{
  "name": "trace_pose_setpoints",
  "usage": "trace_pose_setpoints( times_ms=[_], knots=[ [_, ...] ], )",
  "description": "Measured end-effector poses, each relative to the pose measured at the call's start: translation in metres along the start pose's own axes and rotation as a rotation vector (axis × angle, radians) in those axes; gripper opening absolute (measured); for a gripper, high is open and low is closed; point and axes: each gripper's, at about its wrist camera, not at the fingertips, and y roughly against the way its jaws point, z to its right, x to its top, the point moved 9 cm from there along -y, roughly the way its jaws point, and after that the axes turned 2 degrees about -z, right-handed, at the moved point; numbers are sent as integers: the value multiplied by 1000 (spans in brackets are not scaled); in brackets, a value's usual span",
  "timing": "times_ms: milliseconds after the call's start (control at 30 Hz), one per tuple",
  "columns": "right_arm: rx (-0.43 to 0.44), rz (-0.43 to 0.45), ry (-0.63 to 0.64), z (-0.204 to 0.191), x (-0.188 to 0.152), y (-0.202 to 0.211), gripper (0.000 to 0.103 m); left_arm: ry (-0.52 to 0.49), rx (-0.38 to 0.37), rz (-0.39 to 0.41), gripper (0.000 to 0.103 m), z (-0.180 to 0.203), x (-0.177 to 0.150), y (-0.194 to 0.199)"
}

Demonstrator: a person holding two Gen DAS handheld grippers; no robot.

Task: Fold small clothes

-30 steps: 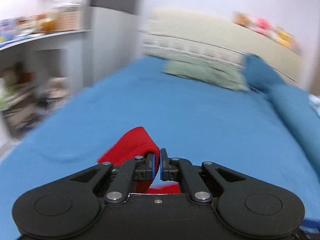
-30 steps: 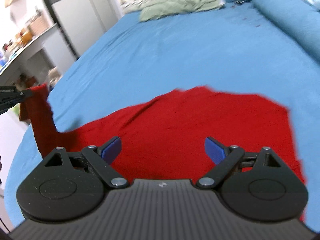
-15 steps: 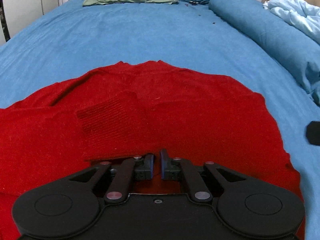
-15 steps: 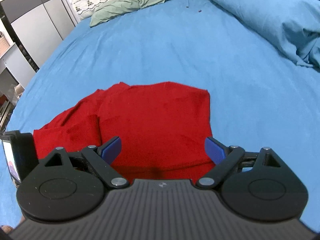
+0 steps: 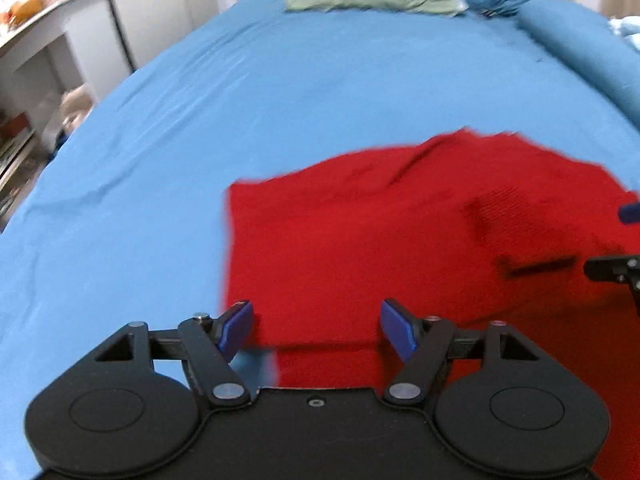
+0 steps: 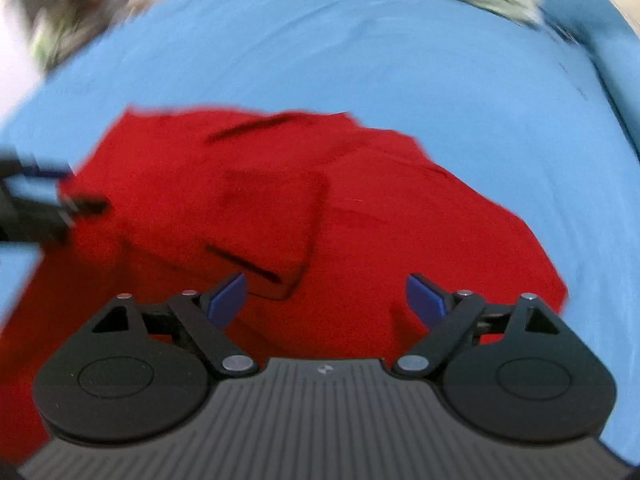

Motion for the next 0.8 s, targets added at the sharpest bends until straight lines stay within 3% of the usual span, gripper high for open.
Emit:
trace_pose_setpoints(
  times_ms=[100,367,467,500,533,600,800],
  knots=[
    [-23,-31,157,-26,5,-23,82,26,10,-30,75,-20,-14,-6],
    [-88,-46,391,-63,18,-53,61,44,12,-62,75,-25,-31,-13],
    [-106,-42,469,-74,20,-59,43,51,6,-63,75,-25,-26,-15],
    [-111,-39,480,-76,20,-58,27,54,1,-62,75,-25,-26,-18],
    [-121,-35,476,-74,21,-57,22,56,-2,-61,75,-27,-27,-21],
    [-122,-4,402,-65,32,-47,20,61,-8,-58,75,-25,-24,-23],
    [-148,128,-27,16,67,12,20,47,-12,-24,75,-20,-15,-33]
  ],
)
